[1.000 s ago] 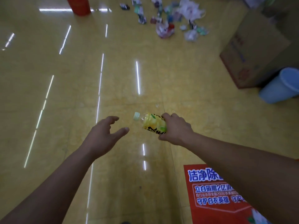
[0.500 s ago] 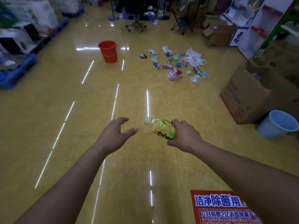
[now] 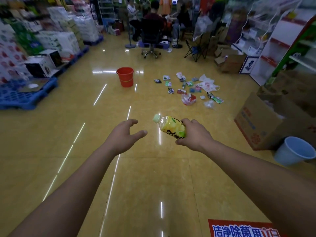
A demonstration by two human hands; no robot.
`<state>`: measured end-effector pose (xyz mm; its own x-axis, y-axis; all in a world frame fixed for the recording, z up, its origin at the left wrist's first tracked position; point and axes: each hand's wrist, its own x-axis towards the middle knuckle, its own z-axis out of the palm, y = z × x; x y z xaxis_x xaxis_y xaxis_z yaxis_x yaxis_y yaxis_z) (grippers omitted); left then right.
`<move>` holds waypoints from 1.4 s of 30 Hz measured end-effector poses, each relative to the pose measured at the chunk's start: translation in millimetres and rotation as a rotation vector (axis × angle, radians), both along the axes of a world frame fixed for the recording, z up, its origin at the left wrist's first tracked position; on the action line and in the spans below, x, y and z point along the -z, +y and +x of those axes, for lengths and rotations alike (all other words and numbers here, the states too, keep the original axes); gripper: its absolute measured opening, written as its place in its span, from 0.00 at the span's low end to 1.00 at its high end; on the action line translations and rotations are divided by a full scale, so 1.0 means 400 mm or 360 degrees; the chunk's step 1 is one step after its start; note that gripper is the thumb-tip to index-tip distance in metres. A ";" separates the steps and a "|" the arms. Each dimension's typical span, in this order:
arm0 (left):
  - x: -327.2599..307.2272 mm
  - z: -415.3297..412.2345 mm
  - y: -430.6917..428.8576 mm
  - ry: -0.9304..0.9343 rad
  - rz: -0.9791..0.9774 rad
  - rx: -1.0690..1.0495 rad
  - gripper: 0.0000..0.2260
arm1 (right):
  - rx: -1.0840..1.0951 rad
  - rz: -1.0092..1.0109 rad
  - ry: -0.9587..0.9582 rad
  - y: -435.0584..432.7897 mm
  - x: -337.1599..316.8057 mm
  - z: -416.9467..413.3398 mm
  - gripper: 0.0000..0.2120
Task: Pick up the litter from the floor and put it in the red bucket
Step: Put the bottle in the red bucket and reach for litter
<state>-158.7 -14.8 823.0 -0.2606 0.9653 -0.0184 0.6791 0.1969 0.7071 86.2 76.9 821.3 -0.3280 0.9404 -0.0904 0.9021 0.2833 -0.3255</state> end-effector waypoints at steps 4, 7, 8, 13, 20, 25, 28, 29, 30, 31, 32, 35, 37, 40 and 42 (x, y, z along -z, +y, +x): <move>-0.043 -0.025 0.001 0.0011 0.0043 -0.0007 0.30 | -0.0009 0.0055 -0.0004 0.005 -0.038 -0.017 0.39; -0.061 -0.037 0.009 0.0036 0.0083 -0.0022 0.30 | -0.0020 0.0079 0.0000 0.019 -0.053 -0.028 0.39; -0.064 -0.042 0.014 0.0040 0.0085 -0.0025 0.30 | -0.0022 0.0082 0.0004 0.026 -0.055 -0.031 0.40; -0.060 -0.063 0.056 0.0079 0.0074 -0.0043 0.31 | -0.0033 0.0084 0.0009 0.085 -0.052 -0.050 0.40; -0.055 -0.091 0.201 0.0165 0.0055 -0.0066 0.31 | -0.0090 0.0091 0.0040 0.252 -0.040 -0.092 0.40; -0.066 -0.113 0.349 0.0195 0.0041 -0.0108 0.31 | -0.0129 0.0122 0.0016 0.423 -0.045 -0.115 0.39; -0.074 -0.125 0.441 0.0190 0.0052 -0.0159 0.31 | -0.0162 0.0128 0.0017 0.531 -0.051 -0.127 0.39; -0.075 -0.130 0.467 0.0189 0.0054 -0.0171 0.31 | -0.0166 0.0118 0.0022 0.563 -0.051 -0.132 0.39; -0.076 -0.135 0.490 0.0190 0.0055 -0.0182 0.31 | -0.0170 0.0110 0.0026 0.593 -0.052 -0.138 0.39; -0.075 -0.142 0.513 0.0189 0.0055 -0.0193 0.31 | -0.0172 0.0106 0.0028 0.621 -0.052 -0.143 0.40; -0.074 -0.150 0.533 0.0186 0.0052 -0.0205 0.31 | -0.0174 0.0104 0.0030 0.647 -0.052 -0.149 0.40; -0.070 -0.173 0.591 0.0178 0.0023 -0.0242 0.31 | -0.0191 0.0088 0.0016 0.717 -0.046 -0.169 0.41; -0.068 -0.188 0.626 0.0162 0.0018 -0.0254 0.32 | -0.0205 0.0082 0.0009 0.758 -0.041 -0.188 0.41; -0.066 -0.214 0.685 0.0165 0.0023 -0.0262 0.32 | -0.0219 0.0081 0.0008 0.820 -0.035 -0.221 0.40; -0.065 -0.236 0.726 0.0165 0.0013 -0.0264 0.32 | -0.0229 0.0073 0.0009 0.861 -0.029 -0.246 0.40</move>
<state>-253.3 275.7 848.9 -0.4164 0.9088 0.0248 0.7072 0.3066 0.6371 -12.1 421.3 833.0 -0.4599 0.8868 -0.0462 0.8494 0.4242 -0.3139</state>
